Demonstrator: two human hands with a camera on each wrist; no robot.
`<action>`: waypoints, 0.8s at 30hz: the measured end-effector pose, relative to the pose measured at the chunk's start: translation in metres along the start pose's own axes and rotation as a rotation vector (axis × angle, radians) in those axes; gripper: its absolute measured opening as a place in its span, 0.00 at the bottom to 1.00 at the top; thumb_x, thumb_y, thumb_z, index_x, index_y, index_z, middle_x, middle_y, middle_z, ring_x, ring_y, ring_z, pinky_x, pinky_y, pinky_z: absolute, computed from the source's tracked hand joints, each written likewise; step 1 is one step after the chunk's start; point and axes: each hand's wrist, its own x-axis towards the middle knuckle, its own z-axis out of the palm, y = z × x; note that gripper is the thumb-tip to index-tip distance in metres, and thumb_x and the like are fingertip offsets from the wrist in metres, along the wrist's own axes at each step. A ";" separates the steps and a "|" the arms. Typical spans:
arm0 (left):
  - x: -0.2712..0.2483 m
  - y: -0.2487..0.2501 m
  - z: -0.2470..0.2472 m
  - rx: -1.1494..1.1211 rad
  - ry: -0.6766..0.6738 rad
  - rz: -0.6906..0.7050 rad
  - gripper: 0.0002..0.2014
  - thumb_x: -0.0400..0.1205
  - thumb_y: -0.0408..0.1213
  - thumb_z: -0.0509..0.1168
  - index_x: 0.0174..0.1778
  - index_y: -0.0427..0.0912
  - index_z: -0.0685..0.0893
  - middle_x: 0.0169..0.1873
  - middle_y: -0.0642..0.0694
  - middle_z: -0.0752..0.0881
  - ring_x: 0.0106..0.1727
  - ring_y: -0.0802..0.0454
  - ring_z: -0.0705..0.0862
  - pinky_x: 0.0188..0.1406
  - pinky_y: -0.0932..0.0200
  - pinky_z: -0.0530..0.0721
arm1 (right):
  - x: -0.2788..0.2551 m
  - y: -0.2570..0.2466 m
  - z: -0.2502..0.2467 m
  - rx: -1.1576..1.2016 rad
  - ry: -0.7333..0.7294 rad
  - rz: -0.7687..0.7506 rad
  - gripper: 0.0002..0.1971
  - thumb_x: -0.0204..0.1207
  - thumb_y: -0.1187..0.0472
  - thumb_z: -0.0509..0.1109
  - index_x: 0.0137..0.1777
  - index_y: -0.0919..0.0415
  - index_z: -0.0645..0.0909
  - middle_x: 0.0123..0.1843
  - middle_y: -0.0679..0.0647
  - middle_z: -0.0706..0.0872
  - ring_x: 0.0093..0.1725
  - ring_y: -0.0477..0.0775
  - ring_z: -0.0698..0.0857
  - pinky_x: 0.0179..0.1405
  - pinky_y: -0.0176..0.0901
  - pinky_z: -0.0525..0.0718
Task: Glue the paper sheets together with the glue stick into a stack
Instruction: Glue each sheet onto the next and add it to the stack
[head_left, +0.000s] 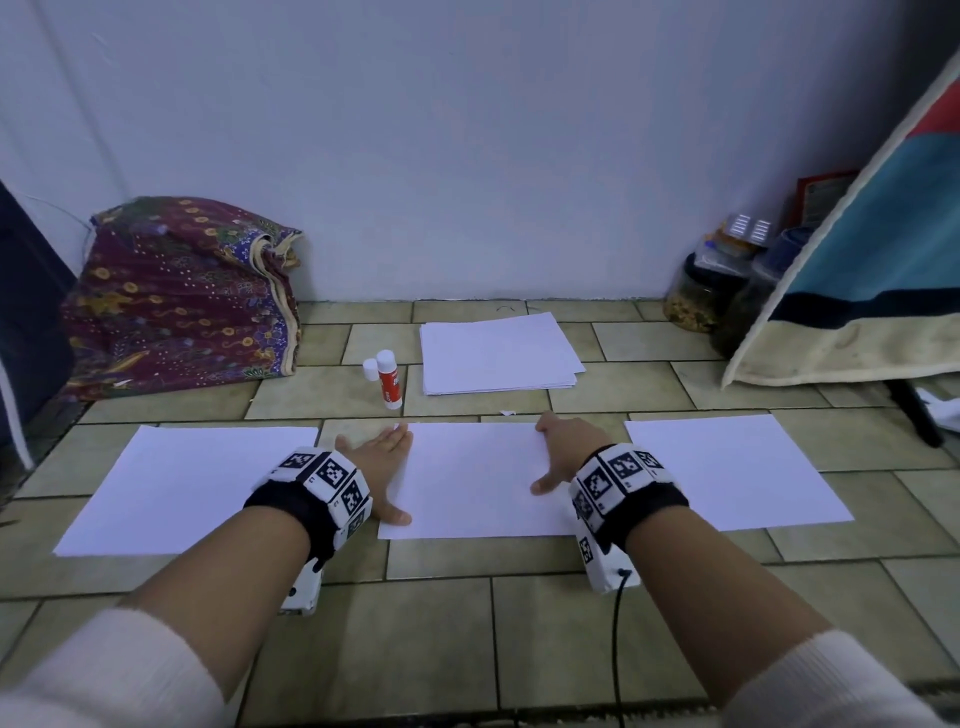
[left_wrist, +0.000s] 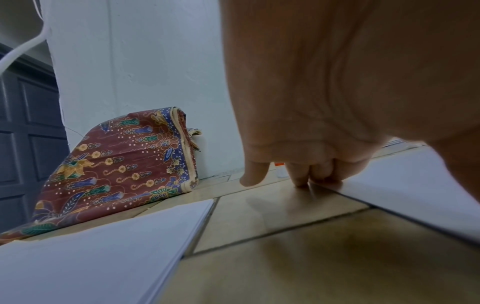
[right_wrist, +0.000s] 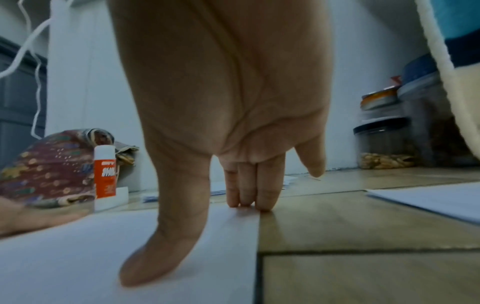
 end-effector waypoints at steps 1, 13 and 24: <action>0.000 0.000 0.000 0.004 0.001 0.000 0.57 0.78 0.62 0.66 0.83 0.38 0.31 0.83 0.46 0.32 0.85 0.51 0.37 0.79 0.29 0.48 | 0.001 -0.001 0.001 -0.032 0.012 0.007 0.44 0.67 0.46 0.80 0.78 0.59 0.60 0.68 0.55 0.79 0.69 0.58 0.78 0.73 0.59 0.71; -0.018 0.047 -0.013 0.043 0.303 0.037 0.31 0.80 0.59 0.63 0.77 0.51 0.68 0.71 0.46 0.71 0.73 0.45 0.68 0.73 0.39 0.65 | -0.003 -0.039 0.018 -0.170 0.057 -0.026 0.17 0.80 0.66 0.56 0.66 0.64 0.75 0.68 0.61 0.74 0.66 0.61 0.76 0.59 0.50 0.77; -0.019 0.061 -0.005 -0.076 0.402 0.077 0.24 0.74 0.55 0.72 0.60 0.46 0.80 0.59 0.46 0.74 0.63 0.47 0.74 0.56 0.55 0.75 | -0.017 -0.072 0.032 -0.181 0.145 -0.298 0.18 0.81 0.53 0.66 0.66 0.62 0.74 0.66 0.58 0.80 0.68 0.59 0.74 0.67 0.52 0.68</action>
